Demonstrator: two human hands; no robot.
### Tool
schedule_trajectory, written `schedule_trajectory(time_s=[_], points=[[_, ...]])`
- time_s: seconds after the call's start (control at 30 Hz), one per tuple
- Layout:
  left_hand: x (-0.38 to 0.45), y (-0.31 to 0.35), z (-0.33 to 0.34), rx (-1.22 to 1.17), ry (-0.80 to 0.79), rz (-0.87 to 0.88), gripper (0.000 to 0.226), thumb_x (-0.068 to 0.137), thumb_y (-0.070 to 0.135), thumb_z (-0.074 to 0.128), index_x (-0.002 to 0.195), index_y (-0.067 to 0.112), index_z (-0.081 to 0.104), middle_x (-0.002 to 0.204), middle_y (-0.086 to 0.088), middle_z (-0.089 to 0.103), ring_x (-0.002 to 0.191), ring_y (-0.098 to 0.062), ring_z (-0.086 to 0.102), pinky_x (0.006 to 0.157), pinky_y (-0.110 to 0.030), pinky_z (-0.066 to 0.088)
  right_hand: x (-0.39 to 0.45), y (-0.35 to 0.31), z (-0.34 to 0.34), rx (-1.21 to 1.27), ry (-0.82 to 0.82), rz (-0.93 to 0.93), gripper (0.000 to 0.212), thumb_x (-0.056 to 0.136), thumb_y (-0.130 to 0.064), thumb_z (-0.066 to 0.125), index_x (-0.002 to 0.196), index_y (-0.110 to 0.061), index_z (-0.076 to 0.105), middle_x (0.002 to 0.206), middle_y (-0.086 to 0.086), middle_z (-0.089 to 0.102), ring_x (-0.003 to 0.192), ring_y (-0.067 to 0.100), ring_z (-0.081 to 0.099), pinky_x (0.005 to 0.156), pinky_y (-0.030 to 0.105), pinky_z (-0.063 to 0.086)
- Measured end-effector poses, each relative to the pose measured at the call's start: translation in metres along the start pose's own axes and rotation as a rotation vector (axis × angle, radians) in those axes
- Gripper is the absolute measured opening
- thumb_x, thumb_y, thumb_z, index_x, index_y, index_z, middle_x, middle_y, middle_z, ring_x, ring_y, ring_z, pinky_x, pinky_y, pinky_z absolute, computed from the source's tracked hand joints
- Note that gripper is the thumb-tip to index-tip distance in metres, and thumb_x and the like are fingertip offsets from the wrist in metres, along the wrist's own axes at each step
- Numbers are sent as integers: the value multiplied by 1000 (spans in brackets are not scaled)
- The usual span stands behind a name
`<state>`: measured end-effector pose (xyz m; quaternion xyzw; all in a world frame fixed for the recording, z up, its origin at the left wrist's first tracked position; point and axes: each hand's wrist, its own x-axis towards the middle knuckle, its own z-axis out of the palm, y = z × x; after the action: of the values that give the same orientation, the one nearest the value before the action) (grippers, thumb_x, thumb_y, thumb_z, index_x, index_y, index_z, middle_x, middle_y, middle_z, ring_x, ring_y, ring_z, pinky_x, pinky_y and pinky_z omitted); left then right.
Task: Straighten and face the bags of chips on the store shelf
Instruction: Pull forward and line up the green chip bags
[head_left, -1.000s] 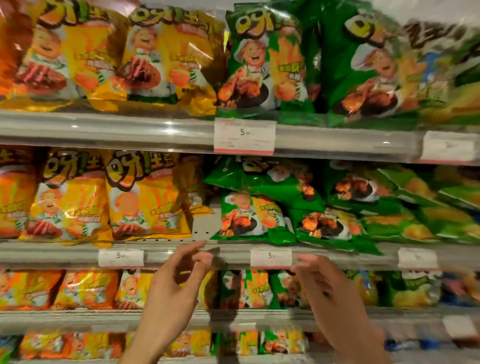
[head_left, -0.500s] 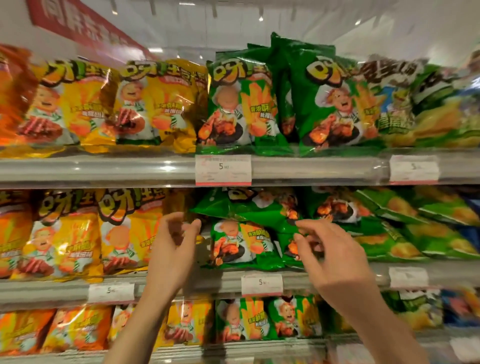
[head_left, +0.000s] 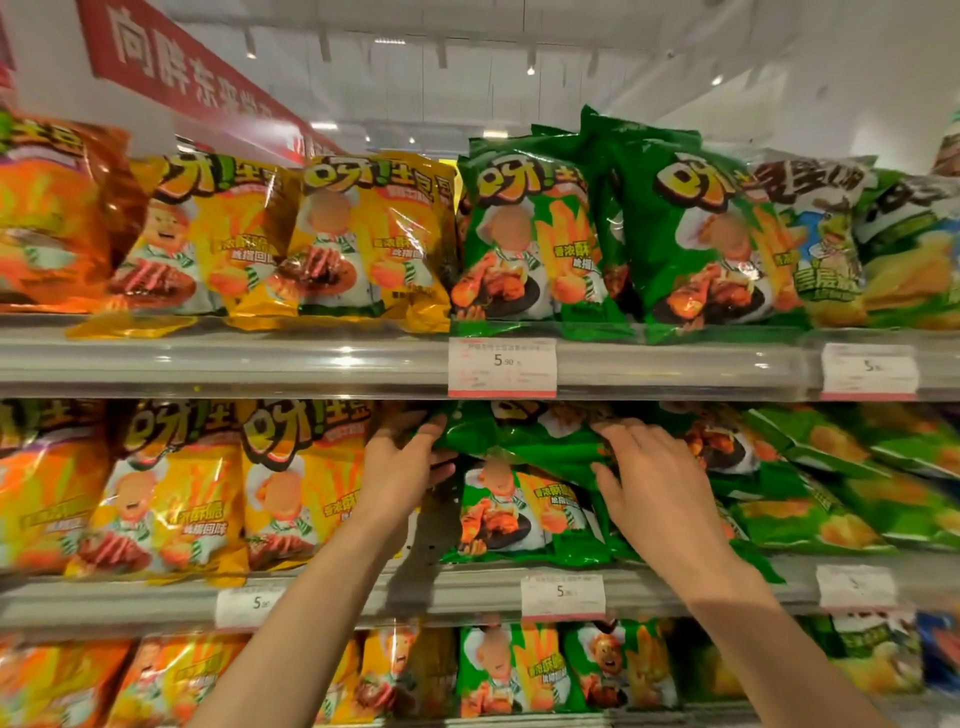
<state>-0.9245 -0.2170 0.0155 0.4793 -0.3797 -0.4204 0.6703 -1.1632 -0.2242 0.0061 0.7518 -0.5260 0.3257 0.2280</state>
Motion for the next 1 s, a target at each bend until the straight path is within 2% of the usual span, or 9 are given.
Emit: schedule_trajectory(time_s=[0.07,0.17,0.3,0.43,0.57,0.63,0.73,0.87,1.0], points=[[-4,0,-5,-113,-6,-11,24,99,17,61,123,13,59,112,-11,74,100,-24,73,80,-32,61,1,-2,-3,63,18,-34,35,82,-17,77,115,-11,67,105,8,69,91,28,65,80,41,55],[-11,-7,-9,-269,-28,-135,44,92,21,71,130,7,55,108,-11,73,106,-24,71,80,-32,61,-1,-9,-3,199,48,-62,33,88,-19,72,120,-13,66,111,2,67,99,23,61,85,40,53],[-16,-16,-5,-305,-16,-233,52,84,26,79,127,6,58,109,-15,73,105,-26,71,73,-30,61,-10,-24,-4,331,117,-107,30,91,-20,69,120,-13,67,110,-3,63,102,17,56,86,32,50],[-16,-19,6,-197,23,-178,60,80,32,83,128,12,53,112,-11,72,99,-23,73,72,-31,59,-24,-43,-9,384,120,-143,27,91,-21,69,117,-14,67,112,-4,61,104,13,55,89,28,48],[-20,-15,5,-176,21,-137,50,85,20,78,126,12,50,112,-11,71,99,-23,71,72,-32,59,-31,-45,-25,510,-73,-80,41,96,-54,51,129,-30,55,124,-20,49,119,-5,42,99,11,32],[-22,-16,0,-151,-6,-118,49,85,25,77,126,14,53,112,-9,72,101,-23,70,70,-34,57,-26,-36,-33,523,-159,46,52,95,-65,39,139,-37,45,135,-24,40,128,-9,32,108,17,28],[-25,-21,-11,-143,-54,-108,45,85,29,76,125,16,60,112,-5,75,107,-27,69,80,-41,54,-12,-23,-34,494,-277,177,74,89,-73,35,150,-31,35,152,-13,35,141,3,26,114,25,25],[-31,-23,-24,-149,-99,-124,55,77,37,82,126,18,65,116,-5,75,114,-29,68,104,-55,48,-8,-28,-30,622,-498,276,88,82,-83,35,155,-35,23,153,-11,41,138,11,42,113,34,36],[-42,-19,-31,-214,-104,-136,58,70,33,83,123,16,66,115,-8,75,111,-30,69,102,-53,50,-16,-45,-29,753,-563,301,81,84,-78,43,153,-42,22,138,-22,53,123,4,53,107,34,44]])
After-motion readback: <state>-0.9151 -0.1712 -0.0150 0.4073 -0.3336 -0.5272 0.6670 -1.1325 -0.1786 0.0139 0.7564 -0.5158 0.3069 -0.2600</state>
